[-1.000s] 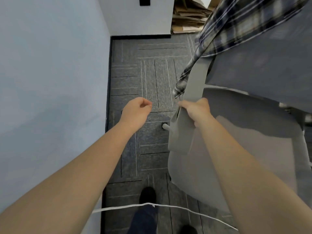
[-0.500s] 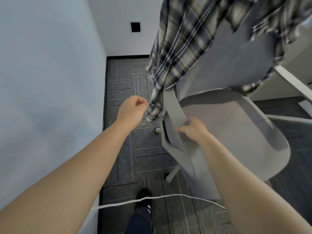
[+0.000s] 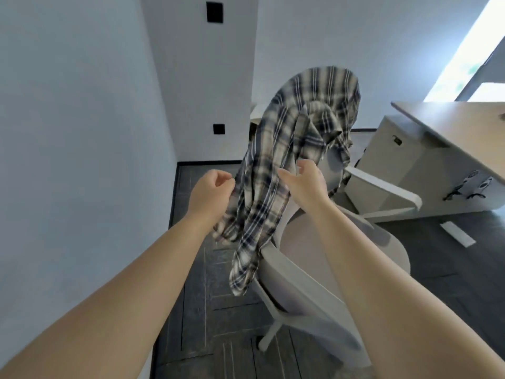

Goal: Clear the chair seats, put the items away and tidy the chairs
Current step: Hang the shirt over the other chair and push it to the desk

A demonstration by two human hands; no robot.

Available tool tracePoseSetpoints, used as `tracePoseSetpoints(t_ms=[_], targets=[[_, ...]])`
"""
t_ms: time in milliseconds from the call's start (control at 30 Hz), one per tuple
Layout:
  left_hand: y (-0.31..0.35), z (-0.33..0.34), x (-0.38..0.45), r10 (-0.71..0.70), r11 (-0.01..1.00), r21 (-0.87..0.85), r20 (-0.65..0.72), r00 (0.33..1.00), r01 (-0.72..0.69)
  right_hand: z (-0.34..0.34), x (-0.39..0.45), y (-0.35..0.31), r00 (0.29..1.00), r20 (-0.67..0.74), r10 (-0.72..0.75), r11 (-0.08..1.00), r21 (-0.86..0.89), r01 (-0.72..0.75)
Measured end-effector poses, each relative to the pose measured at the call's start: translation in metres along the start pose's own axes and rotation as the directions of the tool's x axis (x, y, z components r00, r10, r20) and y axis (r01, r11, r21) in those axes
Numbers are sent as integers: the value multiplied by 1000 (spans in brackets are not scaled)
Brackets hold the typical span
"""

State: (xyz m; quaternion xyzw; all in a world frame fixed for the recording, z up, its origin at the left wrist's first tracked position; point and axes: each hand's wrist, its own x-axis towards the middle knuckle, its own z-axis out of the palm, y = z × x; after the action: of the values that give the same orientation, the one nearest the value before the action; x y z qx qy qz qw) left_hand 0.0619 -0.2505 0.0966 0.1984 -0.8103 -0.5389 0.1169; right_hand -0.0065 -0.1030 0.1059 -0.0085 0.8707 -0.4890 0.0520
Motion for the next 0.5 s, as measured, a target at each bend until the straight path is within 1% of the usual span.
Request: tracePoseSetpoints(t_ms=[133, 300, 400, 500], targets=[[22, -13, 14, 33, 999, 9, 23, 999, -34, 7, 12, -37, 999, -26, -26, 998, 49, 27], [32, -21, 32, 57, 997, 44, 44, 997, -59, 24, 22, -63, 998, -44, -41, 999, -29, 40], [32, -22, 37, 57, 996, 62, 62, 996, -61, 24, 21, -62, 998, -67, -19, 996, -89, 13], [36, -21, 37, 68, 995, 66, 74, 995, -73, 14, 11, -56, 998, -55, -18, 992, -122, 11]])
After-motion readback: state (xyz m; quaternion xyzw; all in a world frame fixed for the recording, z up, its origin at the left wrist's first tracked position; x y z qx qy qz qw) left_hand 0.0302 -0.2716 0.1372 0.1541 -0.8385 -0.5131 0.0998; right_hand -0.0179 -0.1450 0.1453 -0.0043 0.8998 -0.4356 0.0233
